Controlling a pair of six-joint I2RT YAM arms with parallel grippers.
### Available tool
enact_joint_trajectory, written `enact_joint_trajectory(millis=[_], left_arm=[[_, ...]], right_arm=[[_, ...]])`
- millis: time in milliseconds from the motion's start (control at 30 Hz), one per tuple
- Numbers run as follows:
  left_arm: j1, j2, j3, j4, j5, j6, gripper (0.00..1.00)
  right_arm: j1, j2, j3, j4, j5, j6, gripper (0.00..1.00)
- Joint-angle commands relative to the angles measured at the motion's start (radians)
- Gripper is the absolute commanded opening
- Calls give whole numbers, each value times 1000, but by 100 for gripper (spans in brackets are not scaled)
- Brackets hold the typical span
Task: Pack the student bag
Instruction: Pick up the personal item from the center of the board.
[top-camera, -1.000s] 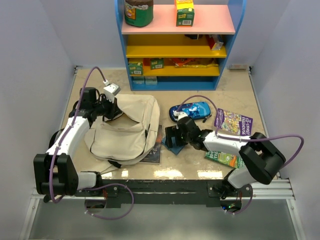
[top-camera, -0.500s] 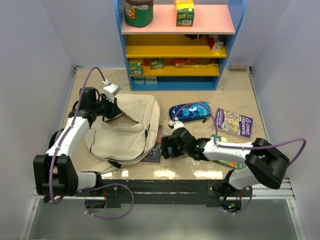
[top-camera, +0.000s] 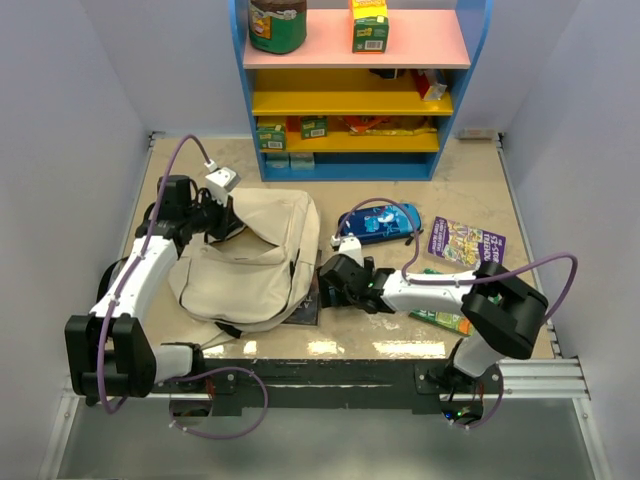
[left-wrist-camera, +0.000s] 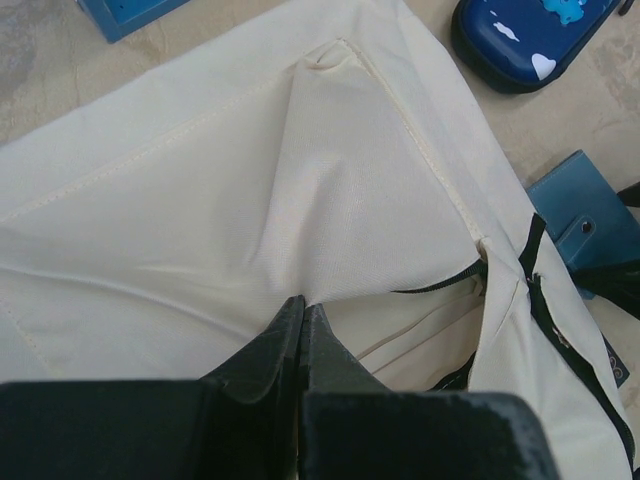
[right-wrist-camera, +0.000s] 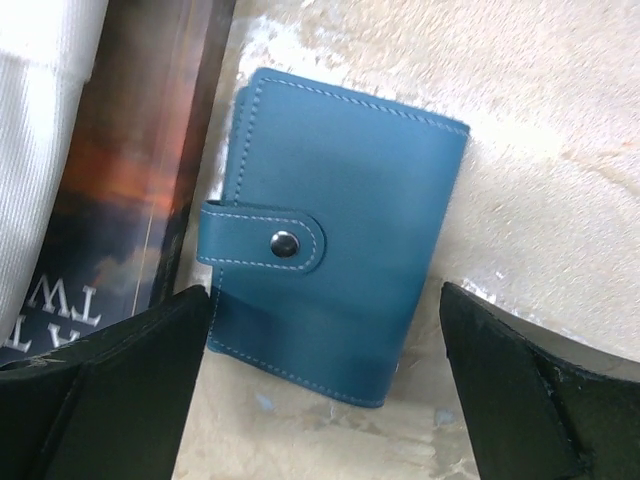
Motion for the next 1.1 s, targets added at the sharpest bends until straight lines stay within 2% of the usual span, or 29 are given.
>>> enact_joint_trajectory(millis=[0,67,167,300,400,467,567,667,800,1067], left_arm=[[2,-38,7,28,17,4,0],[2,-38,7,28,17,5,0],[2,-37,9,28,24,4,0],[2,-33,13,33,28,-2,0],[2,-33,16,37,28,-2,0],[2,-33,15,39,28,-2,0],[2,-30,13,37,31,-4,0],[2,-35,15,34,34,-6,0],[2,-38,13,37,42,-21,0],[-1,-30,13,62,70,-50,0]], right_arm=[[1,68,40,-62,60,39,98],[4,77,28,-42,47,45,97],[4,63,-12,-9,14,59,90],[4,22,-38,-8,2,93,67],[4,-77,-55,-10,4,99,54],[4,-183,-65,-5,0,99,50],[4,-279,-53,-34,-12,70,48],[6,-325,13,-87,-32,36,51],[20,-345,130,-73,-85,-21,54],[86,-129,321,80,-171,-91,59]])
